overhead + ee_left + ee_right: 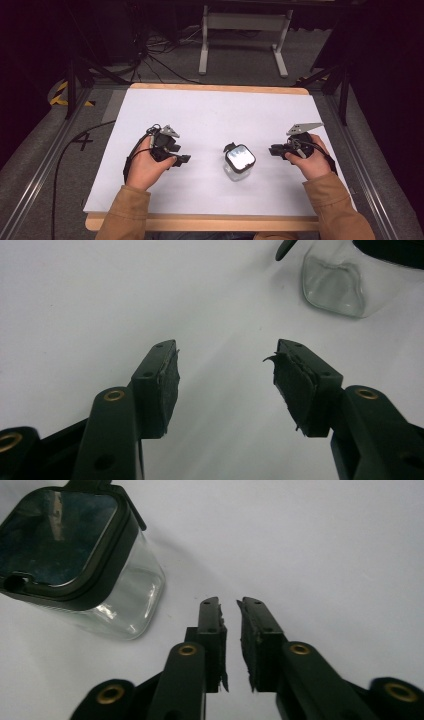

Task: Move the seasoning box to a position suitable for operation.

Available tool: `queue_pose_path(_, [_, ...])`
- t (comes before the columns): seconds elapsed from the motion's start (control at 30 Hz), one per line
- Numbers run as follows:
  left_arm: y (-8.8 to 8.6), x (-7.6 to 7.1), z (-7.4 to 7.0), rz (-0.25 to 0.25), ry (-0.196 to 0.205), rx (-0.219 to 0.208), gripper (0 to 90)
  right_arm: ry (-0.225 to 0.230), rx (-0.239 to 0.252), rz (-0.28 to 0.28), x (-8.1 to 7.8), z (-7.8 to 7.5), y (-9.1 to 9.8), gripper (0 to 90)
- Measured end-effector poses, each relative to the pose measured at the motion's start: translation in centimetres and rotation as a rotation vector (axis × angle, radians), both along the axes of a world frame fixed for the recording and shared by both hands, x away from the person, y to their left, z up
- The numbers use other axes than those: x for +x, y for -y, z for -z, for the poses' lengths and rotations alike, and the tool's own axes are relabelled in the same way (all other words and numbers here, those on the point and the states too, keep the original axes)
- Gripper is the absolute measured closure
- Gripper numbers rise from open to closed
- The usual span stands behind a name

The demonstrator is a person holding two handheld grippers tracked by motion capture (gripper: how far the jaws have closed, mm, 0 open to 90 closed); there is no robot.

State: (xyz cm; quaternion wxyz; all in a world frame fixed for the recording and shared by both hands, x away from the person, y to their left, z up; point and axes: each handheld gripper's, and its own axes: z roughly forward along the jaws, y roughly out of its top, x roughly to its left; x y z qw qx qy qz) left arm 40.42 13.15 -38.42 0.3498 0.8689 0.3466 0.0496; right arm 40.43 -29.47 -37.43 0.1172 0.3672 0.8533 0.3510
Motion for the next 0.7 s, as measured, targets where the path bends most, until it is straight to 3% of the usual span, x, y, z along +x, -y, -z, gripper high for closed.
queue_pose_path(0.1, [-0.3, -0.1, 0.0, 0.009, 0.007, -0.004, 42.6, -0.003, -0.005, -0.017, 0.2, 0.1, 0.0, 86.3])
queue_pose_path(0.33, [-0.5, -0.2, -0.1, 0.02, 0.018, -0.004, 38.3, -0.026, 0.019, -0.03, 0.3, 0.5, -0.3, 85.0])
queue_pose_path(0.53, [-0.5, -0.4, -0.5, 0.019, 0.029, -0.018, 37.4, -0.04, 0.01, -0.049, 0.3, 0.9, -0.7, 86.1])
queue_pose_path(0.7, [-0.3, -0.6, -0.8, 0.031, 0.038, -0.032, 36.6, -0.028, -0.002, -0.068, 0.3, 1.2, -1.2, 86.1])
